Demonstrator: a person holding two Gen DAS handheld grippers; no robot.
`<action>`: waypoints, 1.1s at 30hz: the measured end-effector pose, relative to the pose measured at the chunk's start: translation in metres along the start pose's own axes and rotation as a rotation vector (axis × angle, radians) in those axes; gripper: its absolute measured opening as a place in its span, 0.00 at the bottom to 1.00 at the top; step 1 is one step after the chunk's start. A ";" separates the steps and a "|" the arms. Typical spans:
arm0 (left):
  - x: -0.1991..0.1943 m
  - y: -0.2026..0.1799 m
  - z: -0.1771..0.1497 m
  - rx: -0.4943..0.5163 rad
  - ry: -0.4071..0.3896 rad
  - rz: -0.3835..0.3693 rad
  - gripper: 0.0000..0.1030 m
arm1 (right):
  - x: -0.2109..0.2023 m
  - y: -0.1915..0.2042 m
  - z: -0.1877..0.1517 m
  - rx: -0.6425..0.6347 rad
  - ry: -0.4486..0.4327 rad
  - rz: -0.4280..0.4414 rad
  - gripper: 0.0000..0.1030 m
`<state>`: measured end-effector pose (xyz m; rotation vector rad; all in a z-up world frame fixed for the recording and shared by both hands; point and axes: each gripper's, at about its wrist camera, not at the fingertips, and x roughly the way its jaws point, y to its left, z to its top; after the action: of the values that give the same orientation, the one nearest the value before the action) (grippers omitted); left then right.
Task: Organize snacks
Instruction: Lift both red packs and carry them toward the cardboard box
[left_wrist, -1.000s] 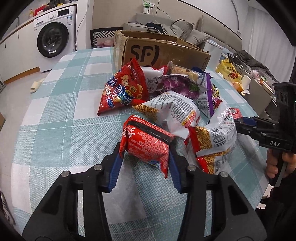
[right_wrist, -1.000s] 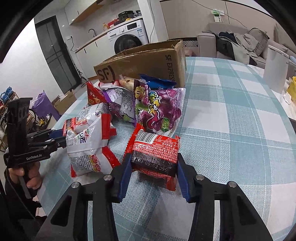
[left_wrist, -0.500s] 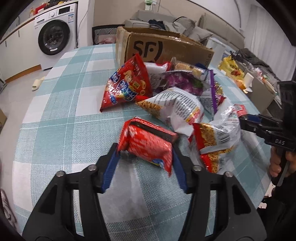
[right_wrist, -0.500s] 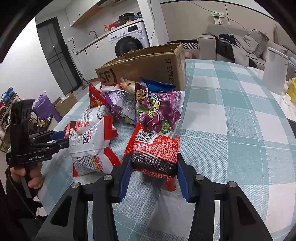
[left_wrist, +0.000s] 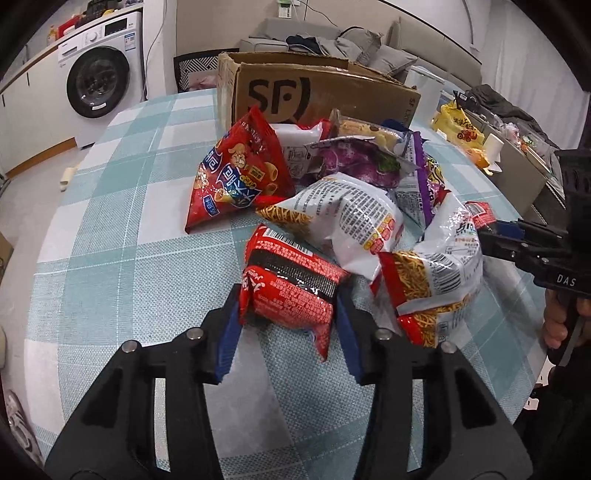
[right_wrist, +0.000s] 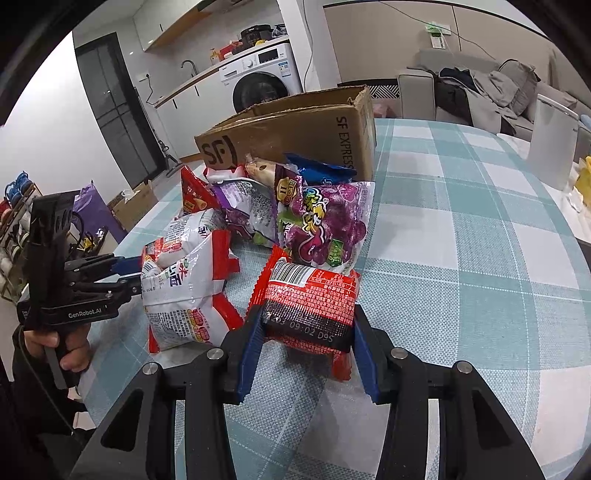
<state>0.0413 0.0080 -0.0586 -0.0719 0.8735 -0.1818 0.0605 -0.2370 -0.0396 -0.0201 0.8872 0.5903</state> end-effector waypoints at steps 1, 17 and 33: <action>-0.001 0.001 0.000 -0.001 -0.003 -0.006 0.41 | -0.001 0.000 0.000 -0.001 -0.002 0.001 0.45; -0.039 0.016 0.003 -0.073 -0.125 0.018 0.40 | -0.023 0.006 0.011 -0.004 -0.101 0.014 0.45; -0.069 -0.002 0.036 -0.063 -0.226 0.017 0.40 | -0.044 0.021 0.042 -0.025 -0.190 0.039 0.45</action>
<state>0.0258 0.0189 0.0168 -0.1409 0.6538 -0.1273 0.0590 -0.2299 0.0242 0.0305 0.6969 0.6284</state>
